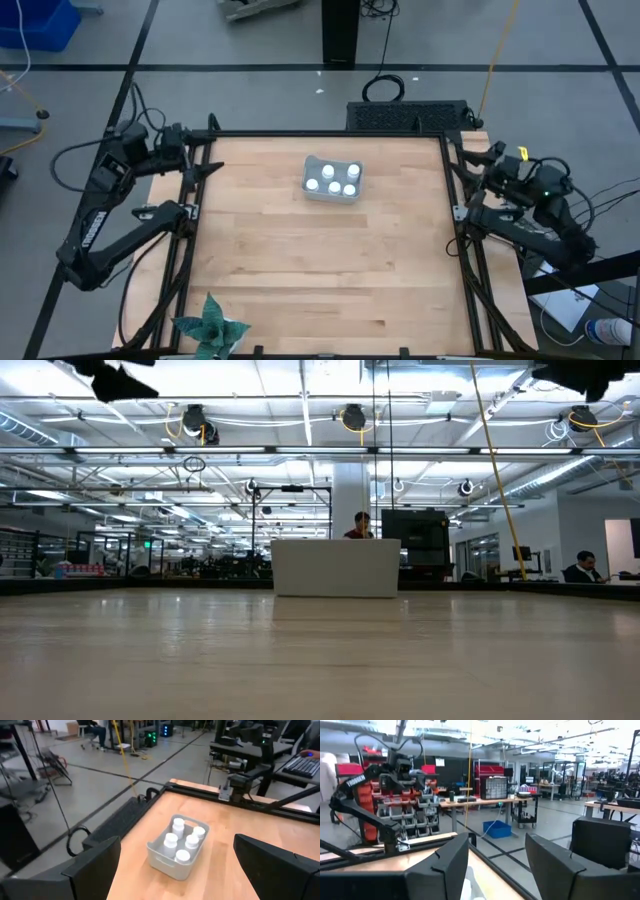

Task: Pick and place pill bottles into a basket
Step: Return to Home Position

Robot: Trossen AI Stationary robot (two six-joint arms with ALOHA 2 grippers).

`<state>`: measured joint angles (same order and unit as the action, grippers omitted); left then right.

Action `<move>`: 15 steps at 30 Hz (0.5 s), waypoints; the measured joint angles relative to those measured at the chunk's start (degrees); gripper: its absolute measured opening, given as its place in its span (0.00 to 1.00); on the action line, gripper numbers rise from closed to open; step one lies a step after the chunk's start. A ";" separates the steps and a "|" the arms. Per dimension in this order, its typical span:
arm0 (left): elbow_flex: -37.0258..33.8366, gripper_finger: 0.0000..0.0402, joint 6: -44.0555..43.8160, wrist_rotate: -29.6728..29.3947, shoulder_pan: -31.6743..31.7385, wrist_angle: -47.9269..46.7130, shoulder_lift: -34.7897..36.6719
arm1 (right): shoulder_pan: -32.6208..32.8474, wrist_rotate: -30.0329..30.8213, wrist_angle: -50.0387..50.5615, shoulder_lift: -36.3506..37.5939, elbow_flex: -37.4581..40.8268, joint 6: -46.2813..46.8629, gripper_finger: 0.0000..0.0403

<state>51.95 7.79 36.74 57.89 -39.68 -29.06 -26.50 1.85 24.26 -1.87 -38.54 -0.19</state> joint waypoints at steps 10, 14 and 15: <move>-17.87 0.98 -12.23 0.66 -0.26 13.81 13.10 | -0.09 -0.37 -6.24 1.43 7.56 1.91 0.46; -24.72 0.98 -18.37 -2.39 -0.39 20.44 20.58 | -0.09 0.04 -11.84 1.69 10.91 2.32 0.46; -26.13 0.98 -19.56 -3.41 -0.39 21.22 22.38 | -0.09 0.57 -12.95 1.69 11.93 2.32 0.46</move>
<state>25.81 -11.78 33.33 57.50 -18.46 -6.68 -26.59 2.41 11.31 -0.19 -26.61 2.13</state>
